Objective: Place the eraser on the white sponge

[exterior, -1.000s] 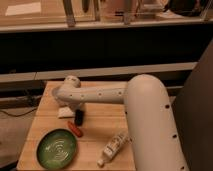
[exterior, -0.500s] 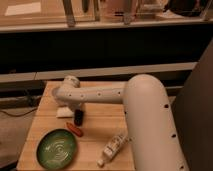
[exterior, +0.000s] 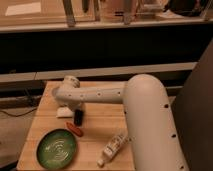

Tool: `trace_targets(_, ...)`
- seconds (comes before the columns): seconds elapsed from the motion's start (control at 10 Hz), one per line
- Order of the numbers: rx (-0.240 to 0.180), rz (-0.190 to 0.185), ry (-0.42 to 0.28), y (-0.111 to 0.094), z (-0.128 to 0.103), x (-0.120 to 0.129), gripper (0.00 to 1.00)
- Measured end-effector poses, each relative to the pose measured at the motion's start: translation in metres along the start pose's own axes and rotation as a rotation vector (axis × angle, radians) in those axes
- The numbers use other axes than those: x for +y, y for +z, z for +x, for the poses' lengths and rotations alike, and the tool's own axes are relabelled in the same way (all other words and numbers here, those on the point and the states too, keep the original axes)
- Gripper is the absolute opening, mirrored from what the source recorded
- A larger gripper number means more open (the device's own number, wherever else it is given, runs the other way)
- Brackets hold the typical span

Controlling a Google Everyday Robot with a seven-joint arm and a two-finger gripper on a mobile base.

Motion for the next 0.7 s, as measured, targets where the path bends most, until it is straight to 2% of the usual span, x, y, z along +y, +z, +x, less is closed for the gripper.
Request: trace_targets(0.7,0.019,0.008,0.004,-0.012,0.006,-0.003,0.00)
